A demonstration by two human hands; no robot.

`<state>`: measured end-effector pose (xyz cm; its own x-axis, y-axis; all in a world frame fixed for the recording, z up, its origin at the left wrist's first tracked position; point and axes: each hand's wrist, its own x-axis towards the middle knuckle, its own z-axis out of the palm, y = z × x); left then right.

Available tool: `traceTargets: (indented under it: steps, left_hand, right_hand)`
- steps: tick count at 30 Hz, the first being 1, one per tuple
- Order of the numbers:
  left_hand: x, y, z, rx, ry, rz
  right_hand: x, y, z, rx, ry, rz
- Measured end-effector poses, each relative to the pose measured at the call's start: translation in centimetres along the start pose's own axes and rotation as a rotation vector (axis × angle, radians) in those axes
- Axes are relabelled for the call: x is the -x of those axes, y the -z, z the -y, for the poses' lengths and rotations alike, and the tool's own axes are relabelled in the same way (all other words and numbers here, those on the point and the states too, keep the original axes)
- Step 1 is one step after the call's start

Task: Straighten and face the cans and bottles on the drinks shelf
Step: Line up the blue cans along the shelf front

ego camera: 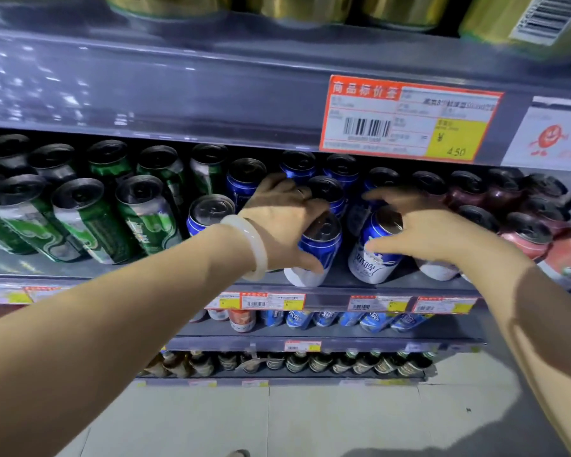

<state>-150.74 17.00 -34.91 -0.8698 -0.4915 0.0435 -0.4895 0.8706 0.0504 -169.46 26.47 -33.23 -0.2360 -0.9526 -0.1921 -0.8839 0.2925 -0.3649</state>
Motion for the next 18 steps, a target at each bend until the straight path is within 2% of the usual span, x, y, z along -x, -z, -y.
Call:
traceTargets:
  steps: [4, 8, 11, 18]
  left_hand:
    - [-0.4, -0.9, -1.0, 0.083, 0.065, 0.029]
    - [-0.1, -0.6, -0.7, 0.140, 0.092, 0.006]
    - [0.8, -0.6, -0.3, 0.193, 0.131, -0.058]
    - [0.9, -0.6, 0.4, 0.167, 0.169, -0.071]
  right_hand:
    - [-1.9, 1.0, 2.1, -0.068, 0.097, -0.111]
    - [-3.8, 0.7, 4.1, -0.024, 0.212, -0.001]
    - [-5.6, -0.6, 3.7, 0.019, 0.210, 0.072]
    - [-5.5, -1.2, 2.5, 0.103, 0.158, -0.032]
